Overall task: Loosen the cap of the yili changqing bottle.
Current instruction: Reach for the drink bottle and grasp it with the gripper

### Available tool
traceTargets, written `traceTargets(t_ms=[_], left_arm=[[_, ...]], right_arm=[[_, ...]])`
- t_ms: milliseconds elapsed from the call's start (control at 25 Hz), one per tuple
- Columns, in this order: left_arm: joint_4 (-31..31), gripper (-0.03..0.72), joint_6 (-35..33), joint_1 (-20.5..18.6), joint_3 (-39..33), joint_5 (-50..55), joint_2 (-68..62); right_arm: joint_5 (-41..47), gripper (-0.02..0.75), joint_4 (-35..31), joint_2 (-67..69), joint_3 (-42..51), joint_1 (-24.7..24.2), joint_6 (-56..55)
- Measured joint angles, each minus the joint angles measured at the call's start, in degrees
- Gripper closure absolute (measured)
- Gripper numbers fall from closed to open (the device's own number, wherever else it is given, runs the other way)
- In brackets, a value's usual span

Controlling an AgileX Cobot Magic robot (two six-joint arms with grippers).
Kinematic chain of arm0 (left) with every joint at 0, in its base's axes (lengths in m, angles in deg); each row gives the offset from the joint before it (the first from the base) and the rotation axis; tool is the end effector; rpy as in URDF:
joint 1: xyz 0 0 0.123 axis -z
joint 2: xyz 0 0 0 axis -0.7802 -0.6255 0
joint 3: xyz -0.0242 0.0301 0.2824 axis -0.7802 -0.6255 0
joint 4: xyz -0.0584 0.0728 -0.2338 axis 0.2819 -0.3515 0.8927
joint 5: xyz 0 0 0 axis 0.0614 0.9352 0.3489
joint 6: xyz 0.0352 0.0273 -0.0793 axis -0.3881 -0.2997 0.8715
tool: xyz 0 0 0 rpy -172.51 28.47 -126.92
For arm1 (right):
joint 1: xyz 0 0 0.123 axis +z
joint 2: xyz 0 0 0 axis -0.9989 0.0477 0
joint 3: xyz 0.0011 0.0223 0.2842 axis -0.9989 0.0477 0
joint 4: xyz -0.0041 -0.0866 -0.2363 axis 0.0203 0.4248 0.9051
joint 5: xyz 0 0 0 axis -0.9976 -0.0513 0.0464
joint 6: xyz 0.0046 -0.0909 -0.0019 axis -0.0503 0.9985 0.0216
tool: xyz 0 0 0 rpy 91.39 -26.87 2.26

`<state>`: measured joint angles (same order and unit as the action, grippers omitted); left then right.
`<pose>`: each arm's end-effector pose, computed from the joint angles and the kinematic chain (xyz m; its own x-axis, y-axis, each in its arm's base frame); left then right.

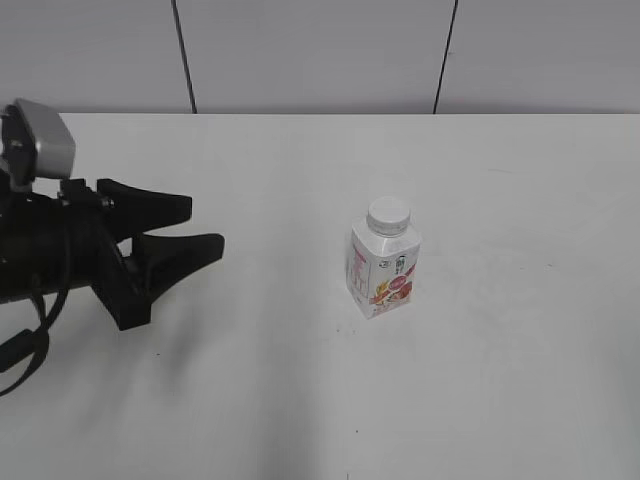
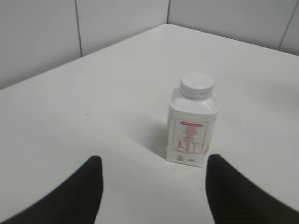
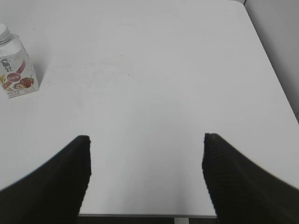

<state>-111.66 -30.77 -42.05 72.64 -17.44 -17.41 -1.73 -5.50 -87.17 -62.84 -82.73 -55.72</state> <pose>0.2290 -0.1046 0.1677 -0.1834 0.2265 -0.9566 0.8503 0.5249 -0.0388 -0.0085 -0.0018 0.2791 -0.4470 -0.1247 -0.8858 -0.1087 0.9905 -0.0845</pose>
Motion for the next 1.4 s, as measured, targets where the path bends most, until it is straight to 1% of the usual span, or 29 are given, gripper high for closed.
traceTargets(t_ms=[80,280,400,560,680,760,920,1400], left_arm=[[-2.74,0.252,0.0,0.0,1.71,-0.86,-3.93],[-9.93,0.252,0.07,0.0,9.92,-2.21,-11.07],[-11.86,0.252,0.07,0.09,13.63,-4.5,-14.49],[-13.26,0.25,0.41,1.46,17.03,-5.84,-18.29],[-15.86,0.214,3.11,2.62,20.19,-5.92,-21.08],[-16.96,0.167,4.97,3.39,22.66,-5.98,-23.13],[-17.7,0.109,6.42,5.36,27.32,-6.34,-26.77],[-17.44,0.101,8.47,11.08,37.79,-7.09,-35.9]], right_arm=[[0.0,0.152,0.0,0.0,0.0,0.0,0.0],[0.0,0.152,0.0,0.0,0.0,0.0,0.0],[0.0,0.152,0.0,0.0,0.0,0.0,0.0],[0.0,0.152,0.0,0.0,0.0,0.0,0.0],[0.0,0.152,0.0,0.0,0.0,0.0,0.0],[0.0,0.152,0.0,0.0,0.0,0.0,0.0],[0.0,0.152,0.0,0.0,0.0,0.0,0.0],[0.0,0.152,0.0,0.0,0.0,0.0,0.0]])
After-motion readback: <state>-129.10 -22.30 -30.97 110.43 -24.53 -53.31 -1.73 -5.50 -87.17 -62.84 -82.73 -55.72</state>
